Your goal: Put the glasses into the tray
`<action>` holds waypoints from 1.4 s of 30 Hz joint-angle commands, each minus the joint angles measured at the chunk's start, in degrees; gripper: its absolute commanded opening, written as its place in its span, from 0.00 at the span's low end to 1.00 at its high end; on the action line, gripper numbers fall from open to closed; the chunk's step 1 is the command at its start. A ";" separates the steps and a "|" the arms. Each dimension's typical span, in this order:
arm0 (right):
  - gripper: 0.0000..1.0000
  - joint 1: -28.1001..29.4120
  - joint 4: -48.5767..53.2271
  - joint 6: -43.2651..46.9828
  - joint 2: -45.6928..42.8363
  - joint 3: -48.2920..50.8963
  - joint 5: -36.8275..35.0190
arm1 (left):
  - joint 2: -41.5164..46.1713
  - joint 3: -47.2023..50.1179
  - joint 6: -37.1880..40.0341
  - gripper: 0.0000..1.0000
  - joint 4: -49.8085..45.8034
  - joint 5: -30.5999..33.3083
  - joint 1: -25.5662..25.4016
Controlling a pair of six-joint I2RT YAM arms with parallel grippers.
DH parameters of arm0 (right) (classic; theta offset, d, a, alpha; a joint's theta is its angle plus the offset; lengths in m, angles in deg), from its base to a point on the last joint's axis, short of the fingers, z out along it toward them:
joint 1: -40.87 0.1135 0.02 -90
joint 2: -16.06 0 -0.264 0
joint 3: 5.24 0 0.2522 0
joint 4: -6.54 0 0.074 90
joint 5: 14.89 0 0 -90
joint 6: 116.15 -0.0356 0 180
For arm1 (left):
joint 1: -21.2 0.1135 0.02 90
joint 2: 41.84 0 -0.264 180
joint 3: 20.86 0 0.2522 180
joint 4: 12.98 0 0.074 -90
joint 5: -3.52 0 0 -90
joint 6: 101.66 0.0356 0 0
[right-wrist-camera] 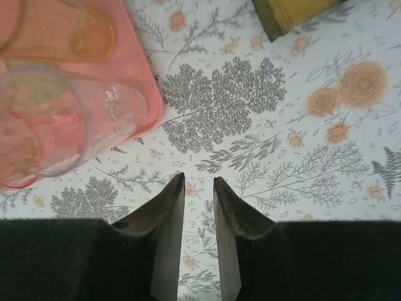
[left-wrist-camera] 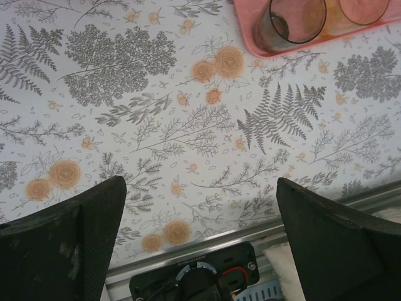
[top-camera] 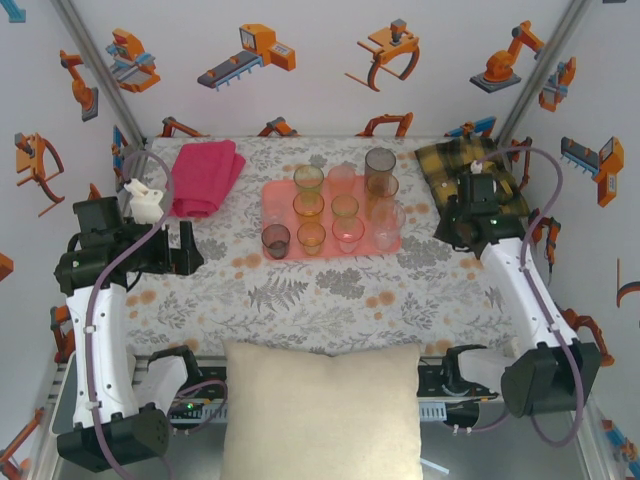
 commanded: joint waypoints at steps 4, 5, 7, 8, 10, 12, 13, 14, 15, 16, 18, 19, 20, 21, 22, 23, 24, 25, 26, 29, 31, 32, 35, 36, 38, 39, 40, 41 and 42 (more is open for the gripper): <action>0.27 -1.15 -12.23 -1.65 5.33 4.30 5.43 | 1.59 -0.42 2.30 0.97 -2.41 0.34 -0.25; 0.26 -1.16 -13.01 -1.40 6.91 4.33 5.40 | 1.73 -0.04 2.09 0.97 -2.28 0.18 -0.20; 0.25 -1.25 -14.51 -0.69 9.55 4.16 5.32 | 1.97 0.31 1.55 0.97 -2.28 0.07 -0.25; 0.25 -1.25 -15.25 -0.39 10.86 3.97 5.05 | 1.99 0.43 1.39 0.97 -2.27 0.05 -0.24; 0.24 -1.33 -16.38 0.19 13.27 3.42 4.66 | 2.09 0.58 1.00 0.97 -2.25 -0.29 -0.33; 0.24 -1.34 -17.39 1.00 15.80 2.53 4.88 | 2.03 0.69 0.49 0.97 -2.20 -0.45 -0.33; 0.24 -1.43 -17.98 1.28 16.82 2.19 4.96 | 2.02 0.69 0.23 0.97 -2.23 -0.67 -0.34; 0.24 -1.38 -18.21 1.40 18.03 1.57 5.07 | 1.91 0.78 0.10 0.97 -2.15 -0.72 -0.33; 0.24 -1.42 -18.52 1.70 19.18 1.00 5.53 | 1.91 0.85 -0.12 0.97 -2.04 -0.85 -0.33; 0.25 -1.42 -18.80 2.00 20.16 0.58 5.82 | 1.93 0.95 -0.27 0.97 -1.97 -0.82 -0.33; 0.26 -1.42 -19.58 2.64 22.61 -0.36 6.31 | 1.99 1.15 -0.61 0.97 -1.67 -0.88 -0.33; 0.26 -1.42 -19.70 2.84 23.64 -0.86 6.35 | 1.97 1.24 -0.79 0.97 -1.71 -0.98 -0.33; 0.27 -1.42 -19.87 3.10 24.84 -1.39 6.70 | 2.04 1.47 -0.88 0.97 -1.58 -1.03 -0.33; 0.28 -1.42 -20.23 3.48 25.78 -1.89 7.37 | 2.13 1.61 -0.95 0.97 -1.60 -0.99 -0.33; 0.28 -1.40 -20.55 3.73 26.48 -2.24 8.01 | 2.25 1.66 -0.96 0.97 -1.62 -0.97 -0.33; 0.29 -1.41 -20.89 3.91 27.29 -2.65 8.57 | 2.36 1.81 -0.93 0.97 -1.63 -0.86 -0.33; 0.29 -1.42 -20.97 4.04 28.11 -3.16 8.77 | 2.44 1.92 -0.97 0.97 -1.60 -0.75 -0.33; 0.30 -1.47 -20.97 4.12 28.83 -3.68 8.93 | 2.41 1.95 -0.96 0.97 -1.55 -0.69 -0.33; 0.30 -1.48 -20.94 4.29 29.68 -4.37 9.29 | 2.46 2.02 -0.96 0.97 -1.55 -0.68 -0.33; 0.32 -1.51 -20.90 4.42 31.75 -6.06 10.21 | 2.21 1.88 -1.11 0.97 -1.55 -0.70 -0.33; 0.32 -1.51 -20.97 4.48 32.72 -7.03 10.37 | 2.09 1.76 -1.18 0.97 -1.55 -0.56 -0.33; 0.32 -1.48 -20.97 4.57 33.25 -7.49 10.62 | 2.05 1.65 -1.31 0.97 -1.55 -0.51 -0.34; 0.32 -1.53 -20.83 4.88 35.13 -9.16 11.52 | 2.02 1.44 -1.45 0.97 -1.67 -0.30 -0.33; 0.32 -1.44 -20.64 5.07 35.74 -9.65 11.59 | 2.02 1.46 -1.57 0.97 -1.64 -0.28 -0.33; 0.32 -1.49 -20.33 5.31 36.91 -10.63 11.96 | 2.10 1.45 -1.62 0.97 -1.68 -0.28 -0.29; 0.32 -1.50 -20.35 5.50 37.38 -10.92 12.32 | 2.09 1.47 -1.69 0.97 -1.66 -0.28 -0.25; 0.32 -1.48 -20.27 5.67 37.75 -11.24 12.57 | 2.02 1.38 -1.75 0.97 -1.65 -0.31 -0.25; 0.32 -1.48 -20.27 5.86 38.06 -11.48 12.90 | 2.02 1.38 -1.85 0.97 -1.69 -0.28 -0.15; 0.32 -1.51 -20.18 5.99 38.46 -11.79 13.11 | 1.92 1.31 -1.84 0.97 -1.70 -0.37 -0.16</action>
